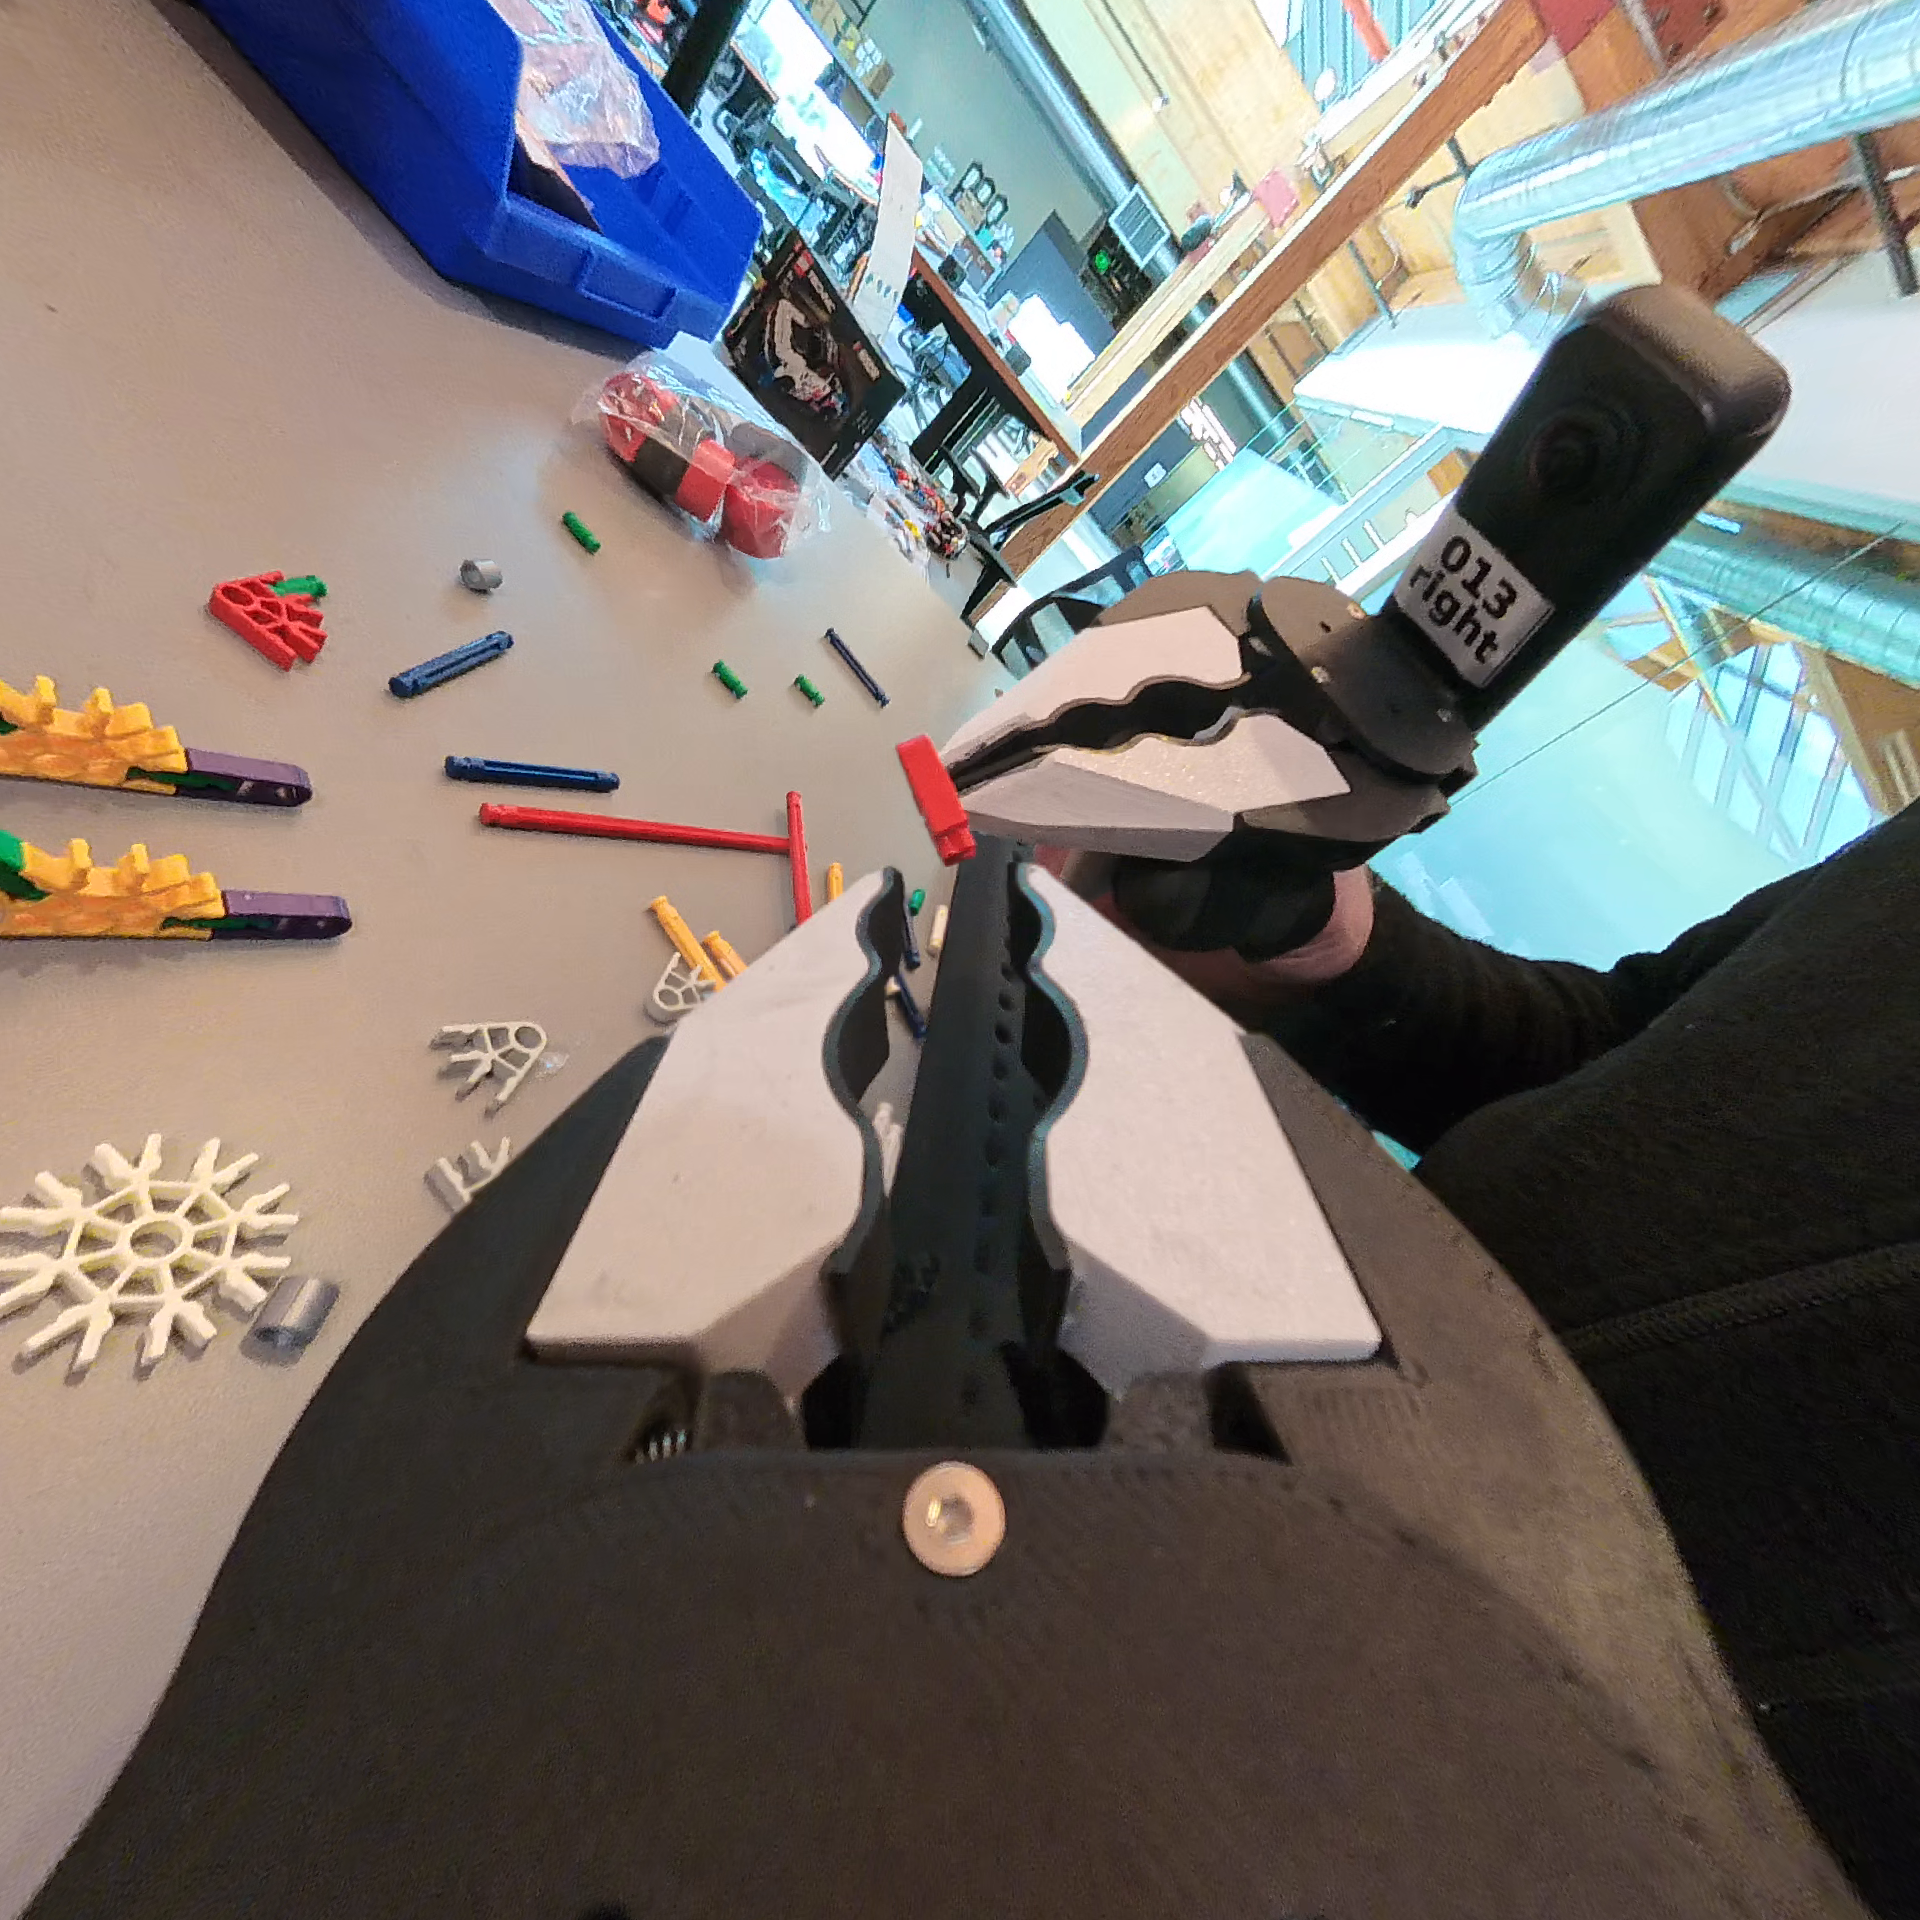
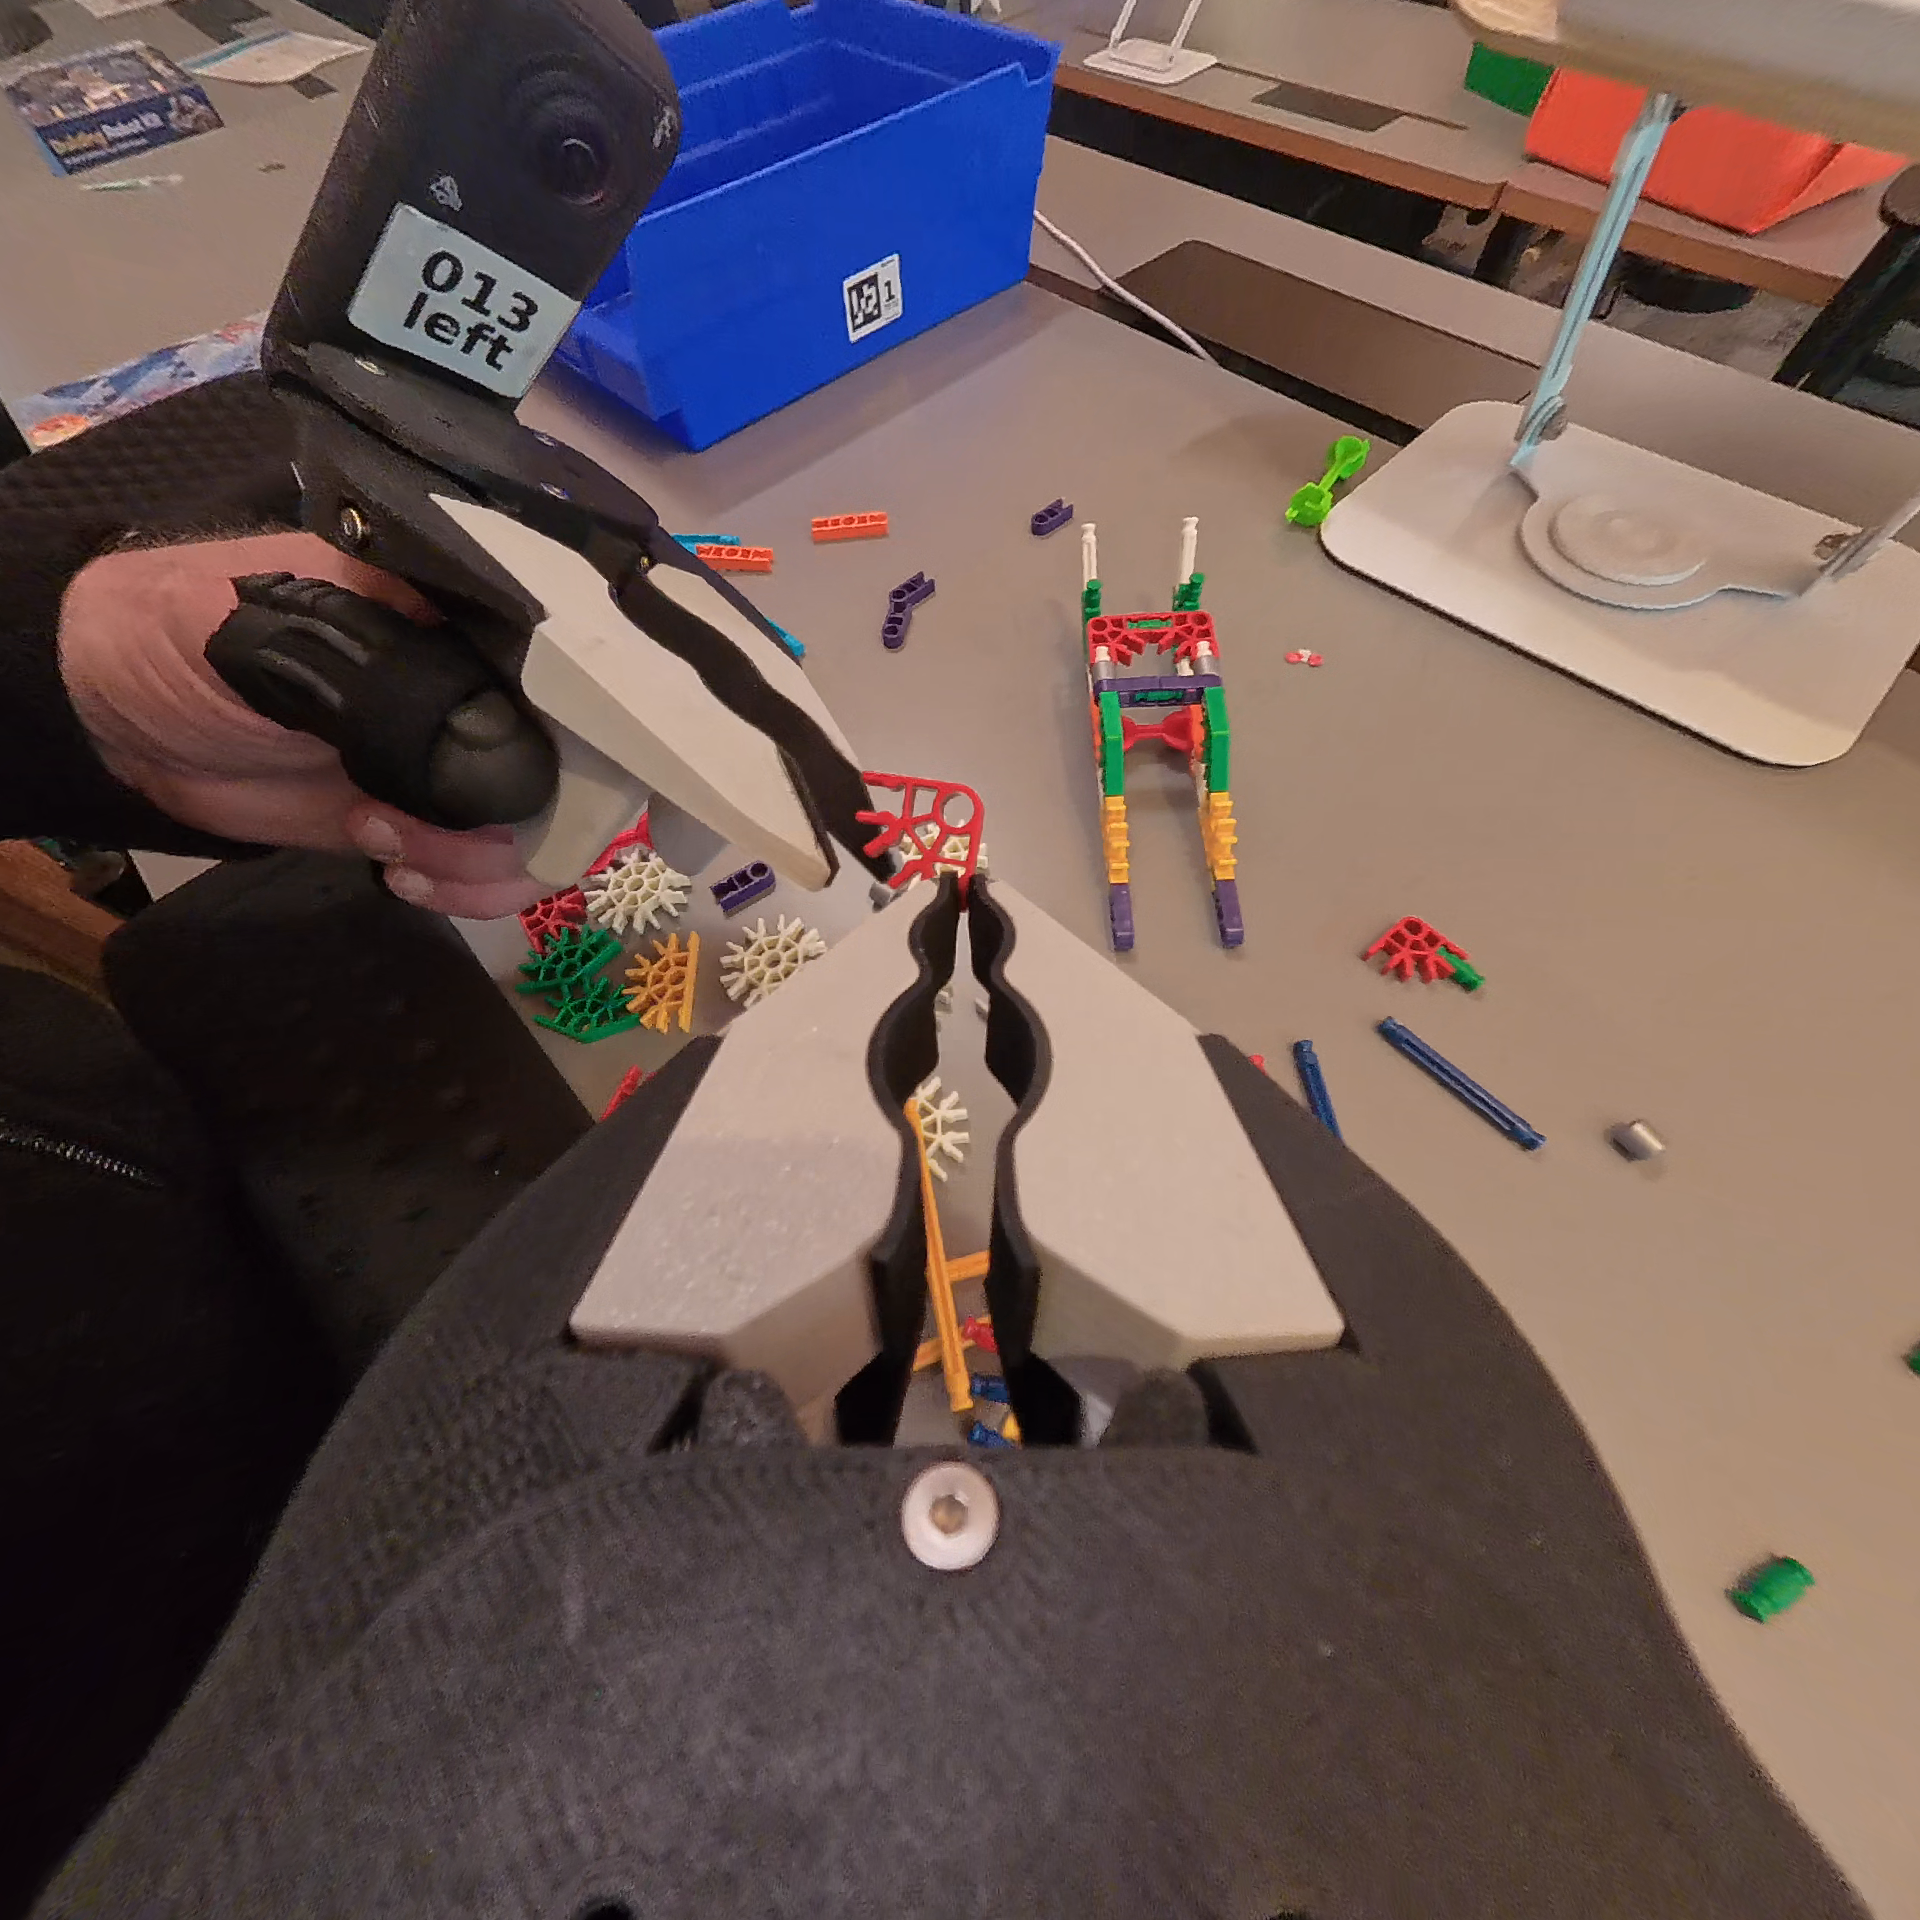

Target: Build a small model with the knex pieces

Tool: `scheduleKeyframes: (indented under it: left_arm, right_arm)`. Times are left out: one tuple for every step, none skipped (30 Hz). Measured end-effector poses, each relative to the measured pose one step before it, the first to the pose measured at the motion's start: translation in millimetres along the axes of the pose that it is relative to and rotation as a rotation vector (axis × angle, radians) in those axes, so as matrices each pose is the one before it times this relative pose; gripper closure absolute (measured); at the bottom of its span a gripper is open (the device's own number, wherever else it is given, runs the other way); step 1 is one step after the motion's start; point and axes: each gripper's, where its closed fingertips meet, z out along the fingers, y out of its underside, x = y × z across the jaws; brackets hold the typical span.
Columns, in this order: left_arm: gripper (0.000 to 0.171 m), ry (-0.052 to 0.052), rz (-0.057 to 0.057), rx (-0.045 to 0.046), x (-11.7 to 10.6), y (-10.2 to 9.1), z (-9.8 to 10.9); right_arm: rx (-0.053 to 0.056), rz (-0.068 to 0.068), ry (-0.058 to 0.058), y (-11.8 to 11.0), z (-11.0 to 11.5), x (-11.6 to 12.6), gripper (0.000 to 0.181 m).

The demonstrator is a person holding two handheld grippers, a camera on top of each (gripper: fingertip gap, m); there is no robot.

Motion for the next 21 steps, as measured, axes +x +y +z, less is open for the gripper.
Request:
scheduleKeyframes:
  left_arm:
    - [0.153, 0.0052, -0.0089, 0.00892, 0.08, -2.35, 1.33]
    - [0.155, 0.0000, -0.0053, 0.01502, -0.58, -3.36, 1.05]
    - [0.160, -0.0057, -0.0060, 0.01427, -1.51, -3.17, 1.16]
    - [0.165, 0.0105, -0.0064, 0.01174, 0.88, -2.78, 1.29]
    - [0.166, 0.0030, -0.0086, 0.00707, -0.64, -1.66, 1.38]
    - [0.167, 0.0032, -0.0097, 0.00546, -1.18, -1.07, 0.75]
    - [0.168, 0.0076, -0.0119, -0.00067, -0.94, -0.35, 0.27]
    - [0.168, 0.0076, -0.0037, 0.00244, -0.38, -1.00, -0.31]
    - [0.168, 0.0025, 0.0072, -0.00630, -0.08, -0.14, 0.27]
    - [0.168, 0.0115, 0.0187, -0.02127, 2.11, 1.23, 0.97]
    - [0.168, 0.0167, 0.0242, -0.02858, 3.31, 1.48, 1.23]
    - [0.168, 0.0140, 0.0239, -0.03043, 2.74, 1.02, 1.27]
    - [0.168, 0.0094, 0.0188, -0.03091, 1.45, 0.44, 1.40]
    - [0.168, 0.0071, 0.0191, -0.02949, 0.50, -0.28, 0.71]
    - [0.168, 0.0094, 0.0210, -0.03701, 0.52, 0.53, 0.64]
    - [0.168, 0.0030, 0.0300, -0.04541, -0.26, 1.61, 0.79]
    - [0.168, -0.0007, 0.0342, -0.03260, -0.37, -0.12, 0.50]
    - [0.168, 0.0186, 0.0165, -0.02630, 2.03, -1.13, 0.64]
    - [0.169, 0.0117, 0.0126, -0.00940, 0.97, -3.59, 0.57]
    - [0.168, 0.0058, 0.0143, -0.02695, -0.18, -0.78, 1.37]
    - [0.168, 0.0138, 0.0172, -0.04105, 0.67, 1.67, 2.33]
  right_arm:
    - [0.0006, -0.0049, 0.0041, -0.47, -0.72, 0.81, 0.181]
    - [-0.0039, -0.0122, 0.0042, -0.03, -0.16, 0.20, 0.181]
    - [-0.0036, -0.0186, 0.0103, -0.08, -0.14, 0.49, 0.181]
    - [-0.0052, -0.0214, 0.0113, 0.09, -0.05, 0.38, 0.181]
    - [-0.0046, -0.0183, 0.0135, -0.01, -0.10, 0.97, 0.181]
    - [0.0008, -0.0069, 0.0084, -0.67, -0.43, 1.20, 0.181]
    - [0.0013, 0.0072, -0.0102, -0.21, -0.51, 0.08, 0.181]
    - [0.0004, 0.0217, -0.0266, 0.05, -0.63, -0.70, 0.181]
    - [0.0008, 0.0317, -0.0345, -0.10, -1.06, -0.67, 0.181]
    - [0.0045, 0.0342, -0.0373, -0.74, -1.50, -0.38, 0.177]
    - [0.0054, 0.0387, -0.0414, -1.14, -1.54, -0.29, 0.173]
    - [0.0059, 0.0394, -0.0430, -1.40, -1.78, -0.41, 0.171]
    - [0.0019, 0.0313, -0.0388, -0.90, -1.23, -0.41, 0.169]
    - [-0.0030, 0.0236, -0.0349, 0.06, -0.61, -0.78, 0.169]
    - [0.0034, 0.0194, -0.0329, -0.71, -0.43, -1.22, 0.171]
    - [0.0045, 0.0228, -0.0360, -0.72, -0.41, -1.82, 0.173]
    - [0.0005, 0.0289, -0.0364, -0.32, -0.81, -1.46, 0.170]
    - [0.0044, 0.0281, -0.0286, -0.56, -1.36, -0.14, 0.170]
    - [0.0053, 0.0278, -0.0259, -0.36, -1.42, 0.15, 0.173]
    - [0.0008, 0.0279, -0.0278, 0.31, -0.98, -0.60, 0.174]
    - [0.0051, 0.0228, -0.0263, -0.43, -1.12, -0.85, 0.170]
